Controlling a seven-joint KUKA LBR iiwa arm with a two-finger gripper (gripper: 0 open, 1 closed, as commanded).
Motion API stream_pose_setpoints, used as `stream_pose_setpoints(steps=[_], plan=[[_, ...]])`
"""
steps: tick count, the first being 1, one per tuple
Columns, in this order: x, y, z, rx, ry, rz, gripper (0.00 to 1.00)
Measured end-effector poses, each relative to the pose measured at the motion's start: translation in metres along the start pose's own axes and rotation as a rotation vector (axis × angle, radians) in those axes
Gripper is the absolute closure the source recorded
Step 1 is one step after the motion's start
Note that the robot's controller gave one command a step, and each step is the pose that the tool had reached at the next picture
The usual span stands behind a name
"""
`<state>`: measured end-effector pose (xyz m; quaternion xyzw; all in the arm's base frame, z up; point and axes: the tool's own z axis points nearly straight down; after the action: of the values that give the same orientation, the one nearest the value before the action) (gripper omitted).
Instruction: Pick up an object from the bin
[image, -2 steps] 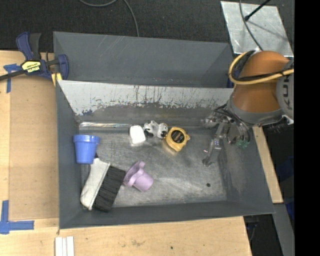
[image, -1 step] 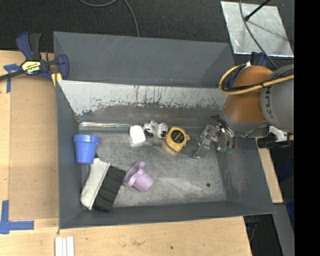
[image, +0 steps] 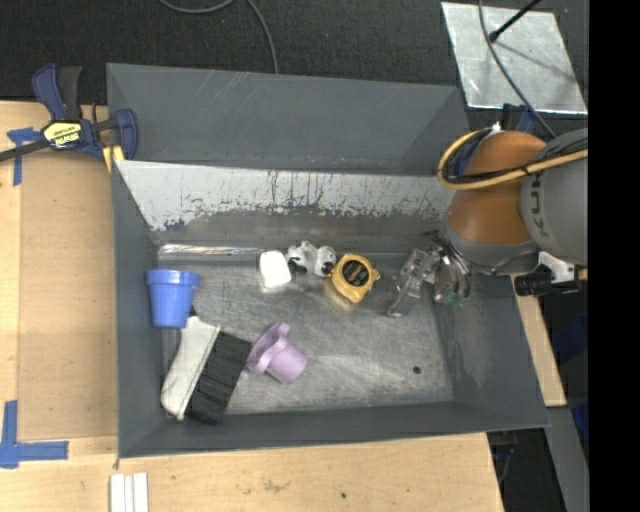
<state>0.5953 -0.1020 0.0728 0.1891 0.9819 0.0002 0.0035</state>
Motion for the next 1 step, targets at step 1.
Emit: stream_pose_setpoints(steps=[1], plan=[[0.0000, 0.0000, 0.0000, 0.000, 0.000, 0.000, 1.00]])
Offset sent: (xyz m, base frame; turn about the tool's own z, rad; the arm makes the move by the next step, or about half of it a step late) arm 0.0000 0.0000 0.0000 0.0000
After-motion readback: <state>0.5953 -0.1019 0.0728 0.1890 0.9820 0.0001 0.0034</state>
